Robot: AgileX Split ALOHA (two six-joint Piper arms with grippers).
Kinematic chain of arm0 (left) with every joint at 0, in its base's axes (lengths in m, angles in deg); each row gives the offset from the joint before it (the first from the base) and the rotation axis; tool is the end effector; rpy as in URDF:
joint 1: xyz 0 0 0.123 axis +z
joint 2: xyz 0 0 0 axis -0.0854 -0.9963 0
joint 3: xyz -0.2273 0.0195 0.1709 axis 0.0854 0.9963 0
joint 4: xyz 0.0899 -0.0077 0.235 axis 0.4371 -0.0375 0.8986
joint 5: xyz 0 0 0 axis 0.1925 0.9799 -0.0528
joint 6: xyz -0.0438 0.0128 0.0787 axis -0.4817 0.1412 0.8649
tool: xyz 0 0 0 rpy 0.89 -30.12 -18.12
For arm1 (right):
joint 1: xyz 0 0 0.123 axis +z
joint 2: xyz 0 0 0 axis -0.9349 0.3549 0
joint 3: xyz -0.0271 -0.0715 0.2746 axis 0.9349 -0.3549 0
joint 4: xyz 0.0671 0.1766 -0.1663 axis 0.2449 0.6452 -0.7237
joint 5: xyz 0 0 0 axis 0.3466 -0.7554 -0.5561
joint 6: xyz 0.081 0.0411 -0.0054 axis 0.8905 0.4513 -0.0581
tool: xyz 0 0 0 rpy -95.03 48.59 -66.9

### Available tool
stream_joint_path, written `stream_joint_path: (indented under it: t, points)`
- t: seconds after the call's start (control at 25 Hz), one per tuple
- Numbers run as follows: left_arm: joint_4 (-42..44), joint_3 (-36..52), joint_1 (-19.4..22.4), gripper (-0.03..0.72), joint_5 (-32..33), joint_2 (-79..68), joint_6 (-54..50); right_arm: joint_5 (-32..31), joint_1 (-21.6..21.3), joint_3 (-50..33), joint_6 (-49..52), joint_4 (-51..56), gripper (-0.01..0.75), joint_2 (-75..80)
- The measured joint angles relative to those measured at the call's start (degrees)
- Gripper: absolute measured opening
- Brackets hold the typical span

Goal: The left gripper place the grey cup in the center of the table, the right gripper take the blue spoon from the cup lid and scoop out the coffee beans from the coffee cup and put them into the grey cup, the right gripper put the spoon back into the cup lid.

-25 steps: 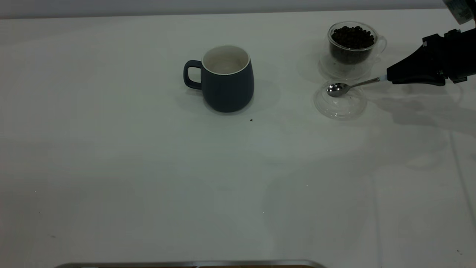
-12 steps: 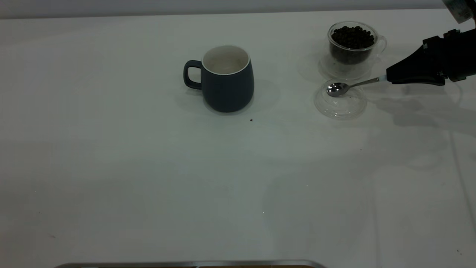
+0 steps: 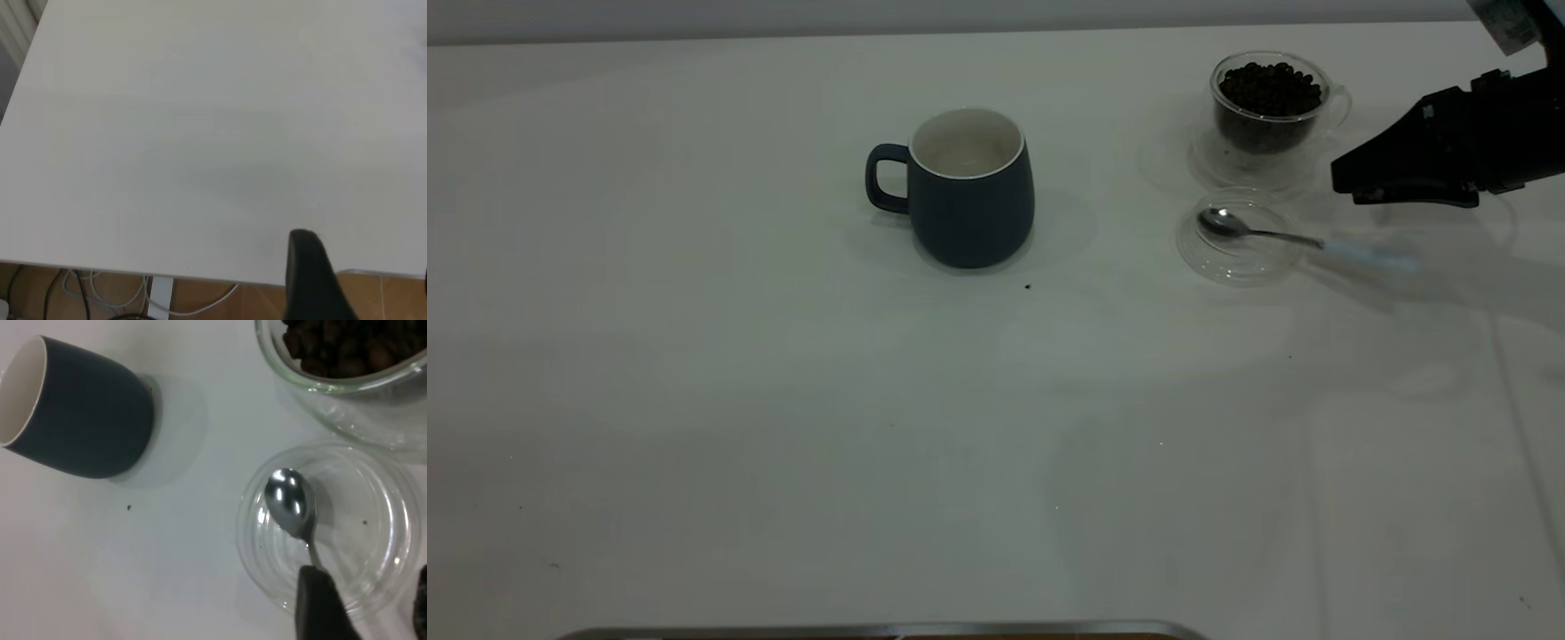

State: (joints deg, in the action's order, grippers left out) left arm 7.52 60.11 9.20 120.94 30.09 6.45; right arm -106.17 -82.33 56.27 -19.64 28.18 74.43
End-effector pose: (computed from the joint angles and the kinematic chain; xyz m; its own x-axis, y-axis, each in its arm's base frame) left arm -0.0096 0.0001 0.2678 -0.5142 -0.0539 -0.8560 -0.0911 0.9958 -0.0080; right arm 0.3935 -0.0213 -0.0039 -0.8781 0.0050 -0.4785 -0.3286 0.7206 0.6105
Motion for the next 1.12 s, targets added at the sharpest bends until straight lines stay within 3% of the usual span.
stream_joint_path:
  t: [0.24, 0.72, 0.92, 1.12]
  points:
    - [0.00, 0.00, 0.00, 0.474, 0.00, 0.00, 0.09, 2.75, 0.07, 0.00, -0.16, 3.00, 0.508, 0.00]
    - [0.00, 0.00, 0.00, 0.474, 0.00, 0.00, 0.09, 3.19, 0.18, 0.00, 0.44, 2.78, 0.519, -4.66]
    - [0.00, 0.00, 0.00, 0.474, 0.00, 0.00, 0.09, 0.63, 1.55, 0.00, 5.98, -2.70, 0.519, -16.24]
    - [0.00, 0.00, 0.00, 0.474, 0.00, 0.00, 0.04, -2.35, 4.02, -0.06, 19.41, -16.19, 0.519, -35.74]
